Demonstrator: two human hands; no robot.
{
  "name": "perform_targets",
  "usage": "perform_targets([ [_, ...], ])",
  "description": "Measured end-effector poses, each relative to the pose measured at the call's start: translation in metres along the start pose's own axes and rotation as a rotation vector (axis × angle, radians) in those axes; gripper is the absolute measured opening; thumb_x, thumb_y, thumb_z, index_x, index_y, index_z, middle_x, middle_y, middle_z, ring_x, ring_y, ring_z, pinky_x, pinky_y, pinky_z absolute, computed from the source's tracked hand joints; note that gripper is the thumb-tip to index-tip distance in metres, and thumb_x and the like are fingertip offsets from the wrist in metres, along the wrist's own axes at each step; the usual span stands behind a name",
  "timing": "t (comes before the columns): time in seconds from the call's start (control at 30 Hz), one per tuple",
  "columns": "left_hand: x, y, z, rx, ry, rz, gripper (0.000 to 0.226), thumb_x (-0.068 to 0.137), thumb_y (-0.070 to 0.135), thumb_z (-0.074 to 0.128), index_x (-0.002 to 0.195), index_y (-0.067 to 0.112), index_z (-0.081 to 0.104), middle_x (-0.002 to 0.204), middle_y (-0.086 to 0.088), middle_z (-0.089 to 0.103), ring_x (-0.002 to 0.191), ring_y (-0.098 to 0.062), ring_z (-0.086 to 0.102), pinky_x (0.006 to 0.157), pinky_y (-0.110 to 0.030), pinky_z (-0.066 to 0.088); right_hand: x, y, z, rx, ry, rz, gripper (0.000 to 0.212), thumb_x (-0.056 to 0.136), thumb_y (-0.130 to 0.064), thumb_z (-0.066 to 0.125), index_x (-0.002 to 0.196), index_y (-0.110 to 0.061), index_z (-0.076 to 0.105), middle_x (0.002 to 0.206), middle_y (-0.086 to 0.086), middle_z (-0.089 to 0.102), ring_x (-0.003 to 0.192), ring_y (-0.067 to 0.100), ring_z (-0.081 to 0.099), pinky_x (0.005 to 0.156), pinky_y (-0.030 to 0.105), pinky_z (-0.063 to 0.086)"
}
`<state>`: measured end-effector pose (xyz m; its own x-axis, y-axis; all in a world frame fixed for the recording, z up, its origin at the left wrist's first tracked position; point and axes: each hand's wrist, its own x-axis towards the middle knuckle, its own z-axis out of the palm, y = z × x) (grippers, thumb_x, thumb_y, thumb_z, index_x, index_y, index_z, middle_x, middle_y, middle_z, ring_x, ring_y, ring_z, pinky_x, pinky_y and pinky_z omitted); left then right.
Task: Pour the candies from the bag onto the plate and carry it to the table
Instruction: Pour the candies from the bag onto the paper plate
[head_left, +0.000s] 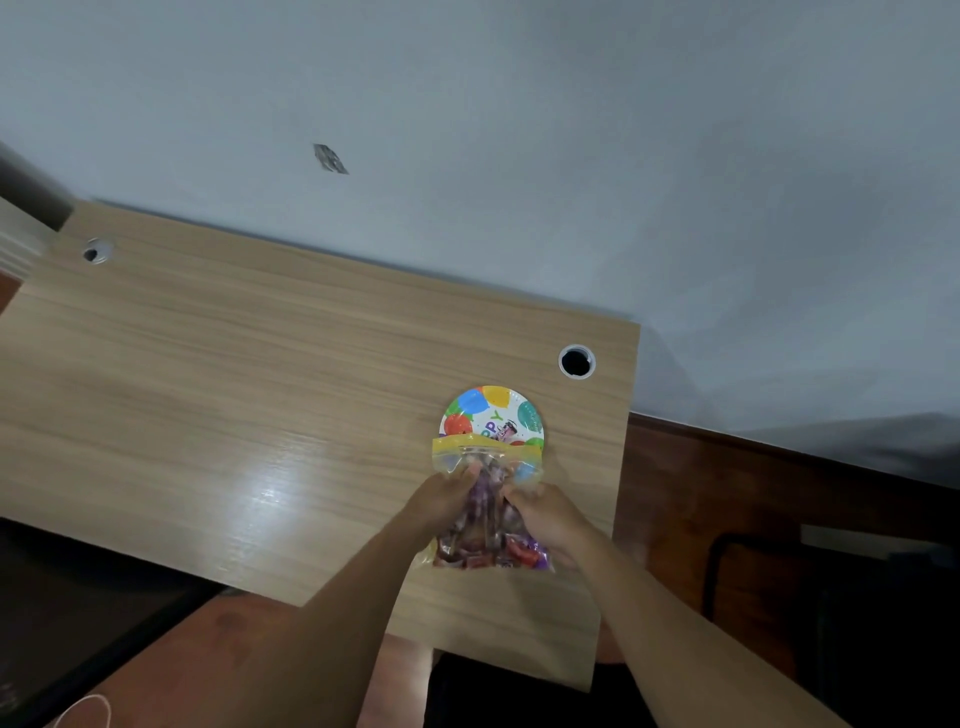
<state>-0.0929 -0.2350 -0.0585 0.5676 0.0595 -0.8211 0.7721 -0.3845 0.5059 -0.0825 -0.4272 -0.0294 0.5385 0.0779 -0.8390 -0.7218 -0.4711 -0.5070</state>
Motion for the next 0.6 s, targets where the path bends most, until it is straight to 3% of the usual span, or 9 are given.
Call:
perform_targets([
  [0.1, 0.0037, -0.0073, -0.0009, -0.096, 0.008, -0.051, 0.083, 0.085, 0.086, 0.054, 0.107, 0.013, 0.084, 0.108, -0.011, 0.084, 0.103, -0.027, 0.078, 0.104, -0.048, 0.061, -0.0004, -0.0004, -0.0016, -0.020, -0.006, 0.003, 0.039, 0.107, -0.041, 0.060, 0.080, -0.017, 0.074, 0.082, 0.005, 0.077, 0.069, 0.018, 0.065, 0.066, 0.030, 0.045],
  [0.2, 0.0041, -0.0086, -0.0012, -0.137, 0.018, -0.047, 0.091, 0.081, 0.087, 0.058, 0.108, 0.004, 0.083, 0.103, -0.021, 0.085, 0.087, -0.026, 0.074, 0.089, -0.043, 0.062, 0.0016, -0.0001, -0.0025, -0.002, -0.008, -0.006, 0.036, 0.106, -0.041, 0.059, 0.085, -0.016, 0.075, 0.093, 0.007, 0.078, 0.074, 0.018, 0.065, 0.069, 0.031, 0.045],
  [0.33, 0.0062, -0.0114, -0.0025, -0.150, 0.031, -0.048, 0.091, 0.076, 0.087, 0.066, 0.105, 0.003, 0.084, 0.108, -0.025, 0.084, 0.103, -0.040, 0.082, 0.094, -0.053, 0.065, 0.0031, -0.0005, -0.0021, 0.006, 0.010, -0.001, 0.035, 0.107, -0.040, 0.061, 0.084, -0.016, 0.073, 0.086, 0.008, 0.073, 0.071, 0.019, 0.061, 0.067, 0.032, 0.042],
  [0.4, 0.0055, -0.0099, -0.0027, -0.162, 0.032, -0.035, 0.093, 0.071, 0.091, 0.068, 0.101, 0.005, 0.085, 0.102, -0.021, 0.085, 0.100, -0.037, 0.084, 0.091, -0.050, 0.067, 0.0046, 0.0007, -0.0013, 0.034, 0.004, 0.006, 0.036, 0.105, -0.041, 0.063, 0.082, -0.016, 0.074, 0.083, 0.008, 0.074, 0.069, 0.018, 0.061, 0.065, 0.030, 0.043],
  [0.53, 0.0050, -0.0094, -0.0056, -0.225, 0.030, -0.021, 0.074, 0.090, 0.071, 0.069, 0.100, -0.001, 0.082, 0.093, -0.021, 0.083, 0.080, -0.028, 0.078, 0.073, -0.039, 0.060, 0.0065, 0.0000, -0.0028, 0.067, 0.009, 0.018, 0.043, 0.100, -0.042, 0.068, 0.098, -0.001, 0.081, 0.100, 0.020, 0.083, 0.083, 0.027, 0.075, 0.071, 0.032, 0.048],
  [0.6, 0.0022, -0.0099, -0.0069, -0.235, 0.025, -0.016, 0.061, 0.098, 0.058, 0.068, 0.093, -0.002, 0.079, 0.081, -0.018, 0.067, 0.066, -0.022, 0.063, 0.063, -0.031, 0.049, 0.0054, -0.0012, -0.0045, 0.055, 0.012, 0.019, 0.037, 0.100, -0.038, 0.068, 0.102, -0.004, 0.083, 0.106, 0.020, 0.083, 0.090, 0.029, 0.077, 0.074, 0.033, 0.050],
])
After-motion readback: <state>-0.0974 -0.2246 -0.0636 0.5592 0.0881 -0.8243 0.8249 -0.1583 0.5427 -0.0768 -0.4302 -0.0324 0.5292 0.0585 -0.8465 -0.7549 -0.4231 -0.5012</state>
